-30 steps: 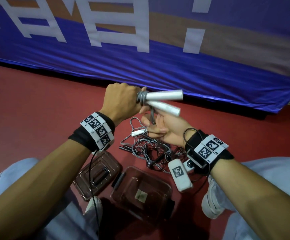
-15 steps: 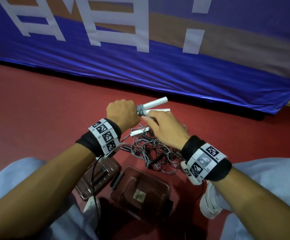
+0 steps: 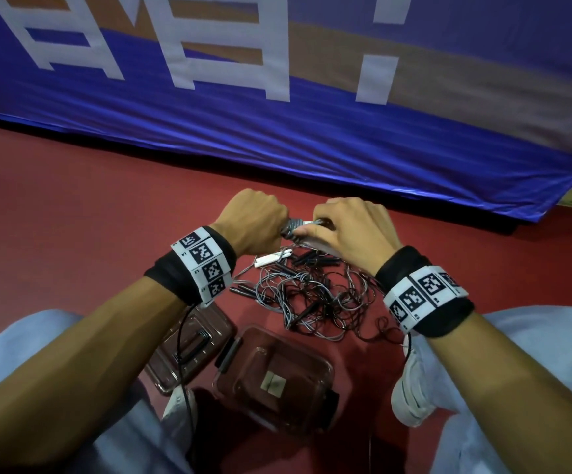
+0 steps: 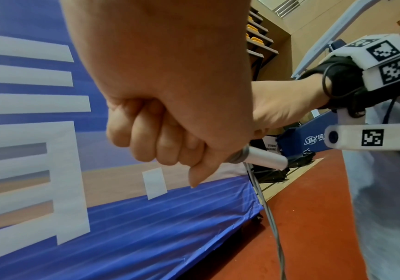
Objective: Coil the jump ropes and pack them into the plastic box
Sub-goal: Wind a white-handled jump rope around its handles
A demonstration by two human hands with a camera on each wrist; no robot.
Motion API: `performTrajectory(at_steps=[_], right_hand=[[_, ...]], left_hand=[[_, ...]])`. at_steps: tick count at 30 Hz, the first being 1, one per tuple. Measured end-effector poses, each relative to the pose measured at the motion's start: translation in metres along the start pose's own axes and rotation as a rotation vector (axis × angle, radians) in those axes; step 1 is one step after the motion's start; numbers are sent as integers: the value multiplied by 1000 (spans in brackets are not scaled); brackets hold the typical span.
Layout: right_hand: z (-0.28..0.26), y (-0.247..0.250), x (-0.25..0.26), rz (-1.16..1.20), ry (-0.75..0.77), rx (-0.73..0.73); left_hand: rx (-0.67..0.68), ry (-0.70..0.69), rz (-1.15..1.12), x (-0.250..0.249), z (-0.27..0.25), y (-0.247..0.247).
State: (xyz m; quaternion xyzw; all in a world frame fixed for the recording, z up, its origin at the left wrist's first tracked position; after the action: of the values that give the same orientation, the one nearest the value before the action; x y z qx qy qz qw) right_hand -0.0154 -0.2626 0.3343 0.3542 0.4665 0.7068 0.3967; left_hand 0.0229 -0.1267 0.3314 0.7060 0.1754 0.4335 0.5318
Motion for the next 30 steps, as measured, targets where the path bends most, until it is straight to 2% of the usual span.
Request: performTrajectory(at_steps=[3,5,7,9,11,14,17,21,24,30], right_hand=[[1,3,1,-34,-34,6],[2,6,-1,55,-82,25],[2,2,-5,243,-106,123],[0,-5,-4,386,-91,260],[-1,-11,0,522,-65,337],[0,-15,7,725,-51,389],[2,-15,12,847,-68,447],[-2,-23,16,892,-130,595],[-6,-29,19,861,-106,688],[-9,-28,25,1107,-101,743]], left_hand=[[-12,-73,35,1,-1,3],[-33,-117,47,-1,-3,4],[-61,-177,77,-5,-6,6],[-87,-245,99,-11,-10,7],[-126,-291,114,-13,-14,10],[-176,-300,86,-5,-19,14],[-289,-332,36,1,-21,17],[-363,-389,48,2,-24,21],[-416,-435,36,-5,-28,21],[-630,-364,-60,3,-34,31]])
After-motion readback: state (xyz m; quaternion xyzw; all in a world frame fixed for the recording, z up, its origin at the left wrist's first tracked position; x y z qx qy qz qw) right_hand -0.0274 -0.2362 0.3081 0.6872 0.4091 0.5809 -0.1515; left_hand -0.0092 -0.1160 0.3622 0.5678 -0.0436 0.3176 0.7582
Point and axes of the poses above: each hand's wrist, its own z-axis towards the middle knuckle, its own y-axis out of the back of the hand, x = y × z, the point moved 6 cm from there along z, towards the middle knuckle, and after that the axes turned 3 degrees about y, right-handed, at the moved point
